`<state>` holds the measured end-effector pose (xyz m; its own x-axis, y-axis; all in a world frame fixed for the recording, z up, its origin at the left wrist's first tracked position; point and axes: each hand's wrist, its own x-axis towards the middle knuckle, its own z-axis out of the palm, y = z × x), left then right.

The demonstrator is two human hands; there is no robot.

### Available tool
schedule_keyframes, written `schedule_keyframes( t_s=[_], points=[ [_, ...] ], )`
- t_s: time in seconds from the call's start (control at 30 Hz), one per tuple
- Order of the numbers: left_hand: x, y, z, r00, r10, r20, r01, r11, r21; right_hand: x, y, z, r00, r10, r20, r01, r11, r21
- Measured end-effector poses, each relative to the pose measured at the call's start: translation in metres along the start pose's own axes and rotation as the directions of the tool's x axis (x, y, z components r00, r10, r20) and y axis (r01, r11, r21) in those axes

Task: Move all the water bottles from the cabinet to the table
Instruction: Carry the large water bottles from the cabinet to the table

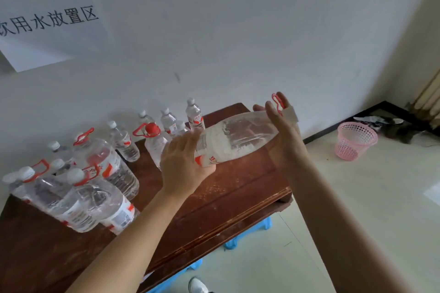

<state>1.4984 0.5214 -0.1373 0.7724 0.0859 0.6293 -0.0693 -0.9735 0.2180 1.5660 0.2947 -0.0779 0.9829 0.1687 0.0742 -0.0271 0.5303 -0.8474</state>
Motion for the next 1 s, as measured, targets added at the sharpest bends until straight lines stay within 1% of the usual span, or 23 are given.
schedule_keyframes(
  t_s=[0.1,0.17,0.23,0.37,0.5,0.57,0.67,0.77,0.87,0.93,1.0],
  points=[
    [-0.005,-0.003,0.028,0.997,-0.072,0.026,0.073,0.997,-0.025,0.018,0.017,0.006,1.000,0.014,-0.003,-0.015,0.995,-0.097],
    [-0.002,-0.007,0.046,0.989,-0.136,0.058,0.137,0.990,-0.016,0.034,0.027,0.011,0.999,0.022,0.031,-0.017,0.988,-0.154],
    [0.004,-0.014,0.062,0.966,-0.230,0.116,0.234,0.972,-0.023,0.051,0.036,0.015,0.997,0.040,0.063,-0.025,0.974,-0.224],
    [0.023,-0.031,0.098,0.901,-0.380,0.211,0.397,0.917,-0.045,0.089,0.048,0.026,0.987,0.041,0.153,0.004,0.959,-0.284],
    [0.032,-0.036,0.141,0.815,-0.516,0.265,0.555,0.827,-0.096,0.128,0.076,0.033,0.970,0.081,0.227,0.032,0.890,-0.455],
    [0.030,-0.041,0.166,0.756,-0.559,0.341,0.630,0.762,-0.148,0.147,0.095,0.032,0.966,0.126,0.228,0.020,0.835,-0.550],
    [0.022,-0.047,0.196,0.687,-0.576,0.443,0.703,0.681,-0.205,0.172,0.119,0.023,0.957,0.190,0.217,-0.001,0.755,-0.655],
    [0.017,-0.047,0.215,0.618,-0.609,0.497,0.767,0.607,-0.210,0.188,0.134,0.017,0.938,0.276,0.212,-0.044,0.698,-0.715],
    [0.018,-0.045,0.223,0.592,-0.639,0.491,0.796,0.560,-0.229,0.201,0.140,0.018,0.914,0.321,0.249,-0.040,0.682,-0.731],
    [0.015,-0.044,0.224,0.566,-0.673,0.476,0.821,0.512,-0.253,0.206,0.144,0.022,0.877,0.376,0.300,-0.039,0.678,-0.734],
    [0.008,-0.043,0.225,0.519,-0.710,0.475,0.854,0.446,-0.267,0.203,0.150,0.028,0.822,0.424,0.379,0.005,0.661,-0.750]
  ],
)
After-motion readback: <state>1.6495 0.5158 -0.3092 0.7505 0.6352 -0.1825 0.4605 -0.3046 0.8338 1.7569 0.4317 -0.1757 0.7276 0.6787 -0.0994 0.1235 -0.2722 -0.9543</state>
